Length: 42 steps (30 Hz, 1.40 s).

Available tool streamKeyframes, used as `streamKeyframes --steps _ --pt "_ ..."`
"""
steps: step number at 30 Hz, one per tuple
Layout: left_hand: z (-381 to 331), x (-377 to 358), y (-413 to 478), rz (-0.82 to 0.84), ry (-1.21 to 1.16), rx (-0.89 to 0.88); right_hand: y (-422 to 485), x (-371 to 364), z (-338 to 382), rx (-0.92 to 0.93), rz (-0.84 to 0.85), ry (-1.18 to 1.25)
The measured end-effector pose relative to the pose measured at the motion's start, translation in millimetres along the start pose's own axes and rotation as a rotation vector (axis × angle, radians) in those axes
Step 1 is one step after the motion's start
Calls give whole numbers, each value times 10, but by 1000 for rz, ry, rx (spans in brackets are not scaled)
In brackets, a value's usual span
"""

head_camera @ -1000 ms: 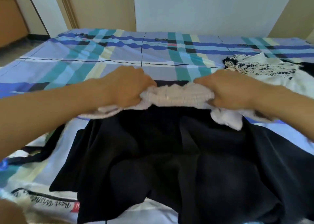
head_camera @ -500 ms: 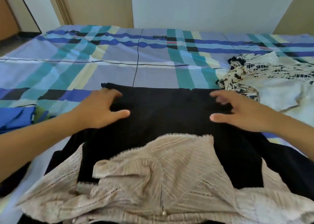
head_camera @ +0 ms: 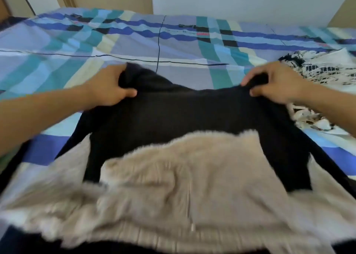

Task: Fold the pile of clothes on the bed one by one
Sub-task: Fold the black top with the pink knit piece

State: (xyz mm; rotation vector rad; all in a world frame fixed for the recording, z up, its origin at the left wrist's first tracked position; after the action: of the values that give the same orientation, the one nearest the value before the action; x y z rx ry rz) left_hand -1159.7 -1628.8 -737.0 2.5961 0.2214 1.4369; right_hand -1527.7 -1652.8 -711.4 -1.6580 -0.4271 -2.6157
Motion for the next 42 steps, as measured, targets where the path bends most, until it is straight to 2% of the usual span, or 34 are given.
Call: streamKeyframes --steps 2,3,5,8,11,13,15,17,19,20,21,23,24,27,29,31,33,35,36,38,40,42 --pt "-97 78 420 -98 46 -11 453 163 -23 -43 -161 -68" --pt "-125 115 621 -139 73 -1 622 175 -46 -75 -182 -104" --pt "-86 148 906 -171 133 57 845 66 -155 -171 -108 -156" --pt "204 -43 1013 -66 218 195 763 -185 -370 -345 74 -121" --pt "470 -179 817 -17 213 328 522 -229 -629 -449 53 -74" --pt "556 -132 582 -50 286 361 301 -257 -703 -470 68 -94" --pt "330 19 313 -192 323 172 70 -312 -678 -429 73 -63" --pt "-134 155 -100 -283 123 -127 -123 -157 -489 -269 -98 -42" --pt "-486 141 -595 -162 -37 -353 -410 25 -244 -117 -232 139" --pt "-574 33 -822 -40 -19 -437 -561 11 -138 -55 -180 229" --pt "-611 -109 -1037 83 70 -504 -743 -102 -45 -10 -37 269" --pt "-529 -353 -1298 242 285 -559 -1167 -405 21 38 271 176" --pt "-483 -408 -1346 257 351 -555 -1303 -485 -10 60 325 75" --pt "-671 -201 -1447 124 283 -537 -1491 -327 22 88 181 -73" --pt "-787 100 -1563 -10 204 -519 -1737 -55 326 140 91 75" --pt "-678 335 -1725 -67 196 -444 -2154 55 608 214 159 216" --pt "-266 441 -1844 -4 311 -237 -2660 -69 768 265 363 188" --pt "278 466 -1938 140 424 36 -3010 -257 643 307 457 -45" --pt "507 527 -2071 194 409 156 -3100 -316 605 335 429 -148" --pt "707 553 -2239 239 253 281 -3076 -280 535 349 299 -202" --pt "645 567 -2408 274 44 290 -2970 -164 476 339 167 -221" --pt "429 576 -2560 279 -77 198 -2899 -86 379 294 99 -301"
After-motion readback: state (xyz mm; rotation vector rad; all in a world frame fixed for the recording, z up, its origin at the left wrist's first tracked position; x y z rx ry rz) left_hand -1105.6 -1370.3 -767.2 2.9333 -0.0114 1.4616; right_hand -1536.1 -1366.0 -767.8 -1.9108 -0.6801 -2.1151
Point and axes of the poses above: each hand's wrist, its own y-axis towards the middle knuckle, its own x-axis out of the back of the hand, z = x × y, the point moved 10 cm from there along y, towards the middle knuckle, and after that the axes turned 11 degrees about -z, right-handed, at the moved point
